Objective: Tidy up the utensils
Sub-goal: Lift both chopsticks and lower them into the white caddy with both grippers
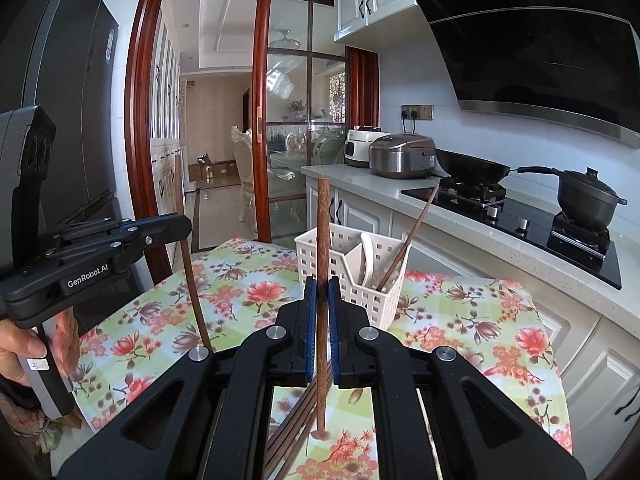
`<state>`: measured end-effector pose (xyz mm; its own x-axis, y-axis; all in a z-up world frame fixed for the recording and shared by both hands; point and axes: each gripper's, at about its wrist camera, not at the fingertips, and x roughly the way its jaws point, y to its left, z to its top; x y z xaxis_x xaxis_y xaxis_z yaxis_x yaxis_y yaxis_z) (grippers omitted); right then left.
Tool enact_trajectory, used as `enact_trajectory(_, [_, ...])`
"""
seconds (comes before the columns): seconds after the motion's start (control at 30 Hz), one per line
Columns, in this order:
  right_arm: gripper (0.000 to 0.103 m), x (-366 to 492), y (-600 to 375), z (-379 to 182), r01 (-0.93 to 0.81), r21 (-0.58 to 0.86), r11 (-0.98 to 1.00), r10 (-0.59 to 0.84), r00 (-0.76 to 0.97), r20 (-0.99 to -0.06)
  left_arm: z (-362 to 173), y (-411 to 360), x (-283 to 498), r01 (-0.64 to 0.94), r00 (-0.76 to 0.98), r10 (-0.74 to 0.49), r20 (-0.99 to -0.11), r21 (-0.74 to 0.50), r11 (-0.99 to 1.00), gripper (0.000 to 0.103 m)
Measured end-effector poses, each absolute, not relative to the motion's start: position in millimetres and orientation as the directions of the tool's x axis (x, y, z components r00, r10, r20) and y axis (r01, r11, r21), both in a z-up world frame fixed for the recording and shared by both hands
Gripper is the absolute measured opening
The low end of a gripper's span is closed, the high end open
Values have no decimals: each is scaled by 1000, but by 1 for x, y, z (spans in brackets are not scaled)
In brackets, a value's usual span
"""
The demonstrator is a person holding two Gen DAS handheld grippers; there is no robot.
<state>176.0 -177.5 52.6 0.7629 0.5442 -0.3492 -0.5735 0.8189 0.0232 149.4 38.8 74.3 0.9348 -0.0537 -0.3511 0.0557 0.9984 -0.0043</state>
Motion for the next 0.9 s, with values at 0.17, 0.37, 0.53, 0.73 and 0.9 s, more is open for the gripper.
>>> enact_trajectory(0.17, [6, 203, -182, 70, -557, 66, 828, 545, 771, -330, 101, 39, 174, 58, 947, -56, -317, -2, 998, 6])
enact_trajectory(0.37, [6, 236, -182, 101, -531, 65, 845, 525, 800, -290, 146, 40, 215, 57, 960, -59, -273, -16, 998, 6])
enact_trajectory(0.53, [6, 269, -184, 122, -511, 94, 855, 516, 815, -265, 182, 38, 256, 48, 969, -53, -241, -28, 998, 6])
enact_trajectory(0.73, [6, 309, -180, 139, -492, 122, 862, 506, 825, -249, 193, 38, 313, 26, 967, -35, -251, -40, 999, 6])
enact_trajectory(0.9, [6, 336, -165, 127, -498, 102, 861, 504, 810, -299, 172, 47, 356, 12, 951, -36, -308, -79, 997, 6])
